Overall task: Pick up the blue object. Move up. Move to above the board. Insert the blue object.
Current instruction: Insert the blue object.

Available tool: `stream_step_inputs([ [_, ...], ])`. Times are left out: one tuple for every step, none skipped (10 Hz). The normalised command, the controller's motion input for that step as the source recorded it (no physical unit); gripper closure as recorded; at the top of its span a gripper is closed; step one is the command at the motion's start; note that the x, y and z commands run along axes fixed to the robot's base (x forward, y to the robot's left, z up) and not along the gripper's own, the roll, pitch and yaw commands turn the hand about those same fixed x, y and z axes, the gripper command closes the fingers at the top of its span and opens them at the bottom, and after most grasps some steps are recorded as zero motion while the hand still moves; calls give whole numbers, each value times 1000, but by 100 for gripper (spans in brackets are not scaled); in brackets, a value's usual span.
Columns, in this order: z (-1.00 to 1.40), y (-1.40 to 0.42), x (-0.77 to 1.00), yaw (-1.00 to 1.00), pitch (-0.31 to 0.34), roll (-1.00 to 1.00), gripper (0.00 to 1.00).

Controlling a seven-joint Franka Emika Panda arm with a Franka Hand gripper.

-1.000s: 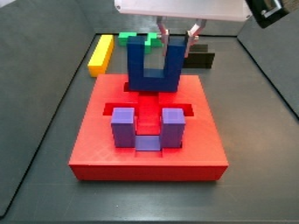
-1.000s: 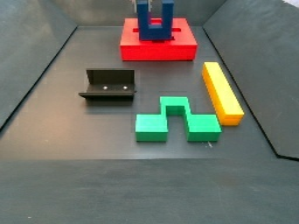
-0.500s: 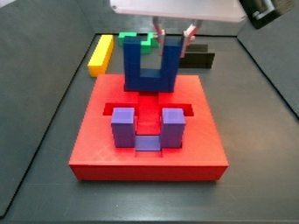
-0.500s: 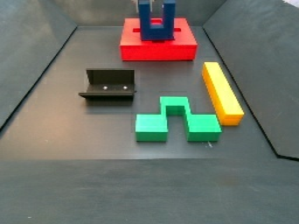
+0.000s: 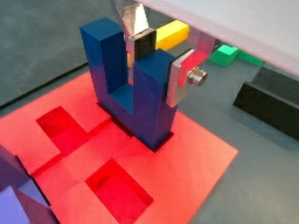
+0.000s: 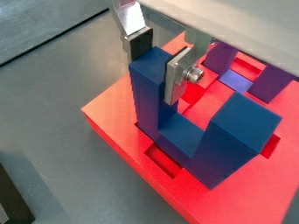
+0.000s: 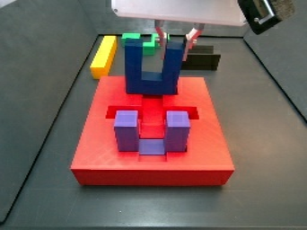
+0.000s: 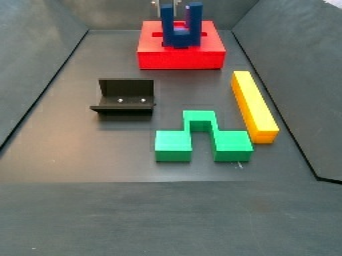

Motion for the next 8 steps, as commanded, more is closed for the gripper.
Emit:
stream_step_inputs([
  [-320,0,177,57,-47,0,100],
  [-306,0,154,43,-37,0,100],
  [-363,0,111,23,-44,0,100],
  [-386,0,51,0,-46,0,100],
  [-480,0,29,0,-59,0,100],
  [-577,0,14,0,-79,0,100],
  [-700,0,0,0,-114,3,100],
  [-700,0,0,0,-94,13,100],
])
